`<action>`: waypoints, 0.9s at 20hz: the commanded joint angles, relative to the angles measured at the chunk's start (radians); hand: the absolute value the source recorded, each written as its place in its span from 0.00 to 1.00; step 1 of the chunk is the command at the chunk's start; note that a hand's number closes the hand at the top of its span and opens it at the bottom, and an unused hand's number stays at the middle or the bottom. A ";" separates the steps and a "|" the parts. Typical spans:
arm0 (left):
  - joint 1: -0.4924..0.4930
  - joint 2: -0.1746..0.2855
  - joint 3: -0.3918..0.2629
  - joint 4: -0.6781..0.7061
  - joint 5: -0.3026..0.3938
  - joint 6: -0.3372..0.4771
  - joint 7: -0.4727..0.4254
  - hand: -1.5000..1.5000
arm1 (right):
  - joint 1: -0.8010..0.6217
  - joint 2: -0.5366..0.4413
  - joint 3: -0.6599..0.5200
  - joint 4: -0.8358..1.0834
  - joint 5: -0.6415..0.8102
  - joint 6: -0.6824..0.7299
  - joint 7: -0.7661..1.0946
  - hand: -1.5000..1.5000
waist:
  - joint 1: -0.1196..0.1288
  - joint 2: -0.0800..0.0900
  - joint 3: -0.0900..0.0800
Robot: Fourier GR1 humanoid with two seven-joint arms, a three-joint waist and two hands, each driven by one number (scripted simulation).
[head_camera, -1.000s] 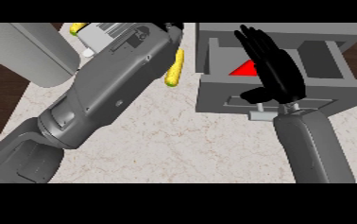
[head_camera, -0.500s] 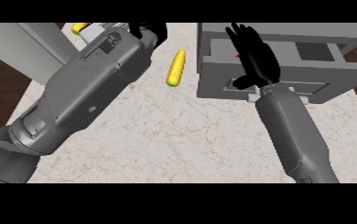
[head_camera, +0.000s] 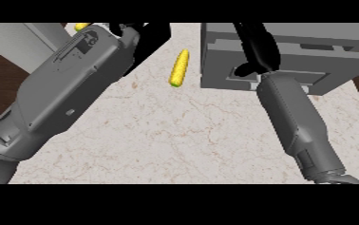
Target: Pick up the can, place it into the drawer and close the drawer
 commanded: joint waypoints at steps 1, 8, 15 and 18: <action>0.019 0.033 0.016 -0.033 -0.012 -0.011 0.015 0.00 | -0.039 -0.004 -0.052 0.148 -0.006 -0.127 -0.006 0.00 | 0.000 0.020 0.014; 0.032 0.061 0.016 -0.090 -0.038 0.004 0.046 0.00 | -0.178 -0.027 -0.090 0.301 0.020 -0.205 0.033 0.00 | 0.022 0.029 0.014; 0.083 0.083 -0.002 -0.214 -0.047 0.023 0.103 0.00 | -0.286 -0.100 -0.114 0.376 0.017 -0.189 0.009 0.00 | 0.038 0.025 0.014; 0.047 0.103 -0.006 -0.224 -0.059 0.035 0.137 0.00 | -0.328 -0.095 -0.106 0.415 0.042 -0.184 0.064 0.00 | 0.049 0.030 0.014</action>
